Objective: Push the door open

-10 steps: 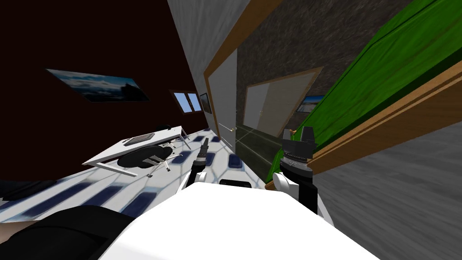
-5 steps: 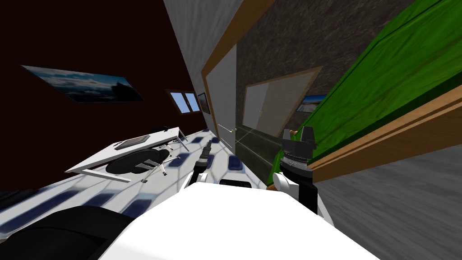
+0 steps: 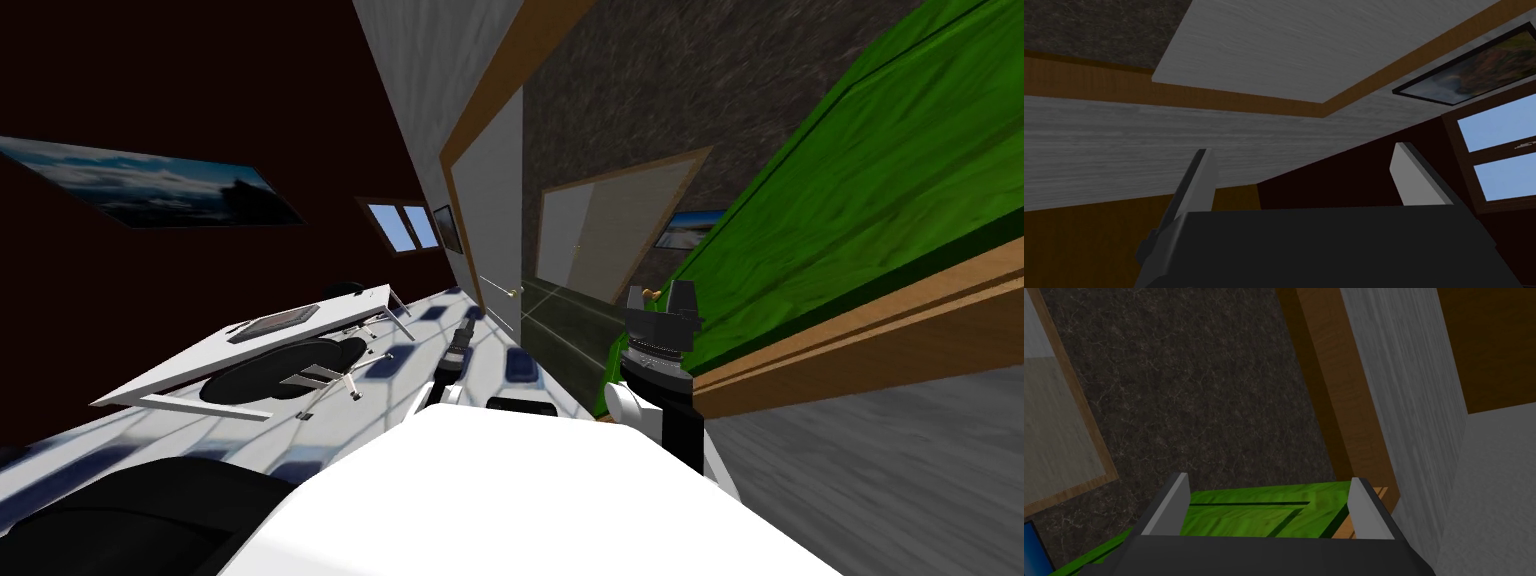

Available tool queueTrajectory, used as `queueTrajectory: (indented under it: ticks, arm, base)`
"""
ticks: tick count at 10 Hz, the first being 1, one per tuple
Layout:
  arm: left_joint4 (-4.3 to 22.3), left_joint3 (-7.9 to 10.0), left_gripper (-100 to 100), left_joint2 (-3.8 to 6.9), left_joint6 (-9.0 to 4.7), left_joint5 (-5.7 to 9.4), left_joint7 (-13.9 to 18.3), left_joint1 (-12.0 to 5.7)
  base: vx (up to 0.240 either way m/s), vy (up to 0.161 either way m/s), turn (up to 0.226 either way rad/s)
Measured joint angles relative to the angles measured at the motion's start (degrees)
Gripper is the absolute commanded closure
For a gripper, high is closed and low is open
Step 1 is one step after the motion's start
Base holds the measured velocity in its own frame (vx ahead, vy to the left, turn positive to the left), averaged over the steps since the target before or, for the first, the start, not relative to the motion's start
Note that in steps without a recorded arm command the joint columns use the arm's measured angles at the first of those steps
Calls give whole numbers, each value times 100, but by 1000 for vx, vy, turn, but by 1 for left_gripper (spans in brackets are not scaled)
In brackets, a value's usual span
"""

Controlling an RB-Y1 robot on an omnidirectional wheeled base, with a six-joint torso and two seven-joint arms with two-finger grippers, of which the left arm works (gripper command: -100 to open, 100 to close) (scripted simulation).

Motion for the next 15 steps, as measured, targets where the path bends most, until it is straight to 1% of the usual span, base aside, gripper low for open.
queueTrajectory:
  ticks: [2, 4, 6, 7, 8, 9, 11, 14, 15]
  arm:
    - [251, -22, -100, 47, -90, -97, -156, -79]
    - [435, -73, -100, 75, -170, -209, -332, -99]
    - [651, -116, -100, 103, -238, -319, -502, -165]
    - [838, -120, -100, 121, -311, -365, -591, -231]
    - [954, -132, -100, 146, -356, -414, -670, -271]
    - [1067, -157, -100, 150, -398, -472, -760, -294]
    - [1319, -193, -100, 179, -520, -576, -938, -343]
    - [1605, -249, -100, 239, -600, -732, -1173, -428]
    - [1771, -259, -100, 247, -668, -781, -1261, -481]
  base:
    - [104, 39, -47]
    - [94, 35, -44]
    - [95, 29, -46]
    - [94, 44, -50]
    - [79, 52, -41]
    - [83, 52, -51]
    - [98, 40, -44]
    - [97, 35, -42]
    - [97, 40, -47]
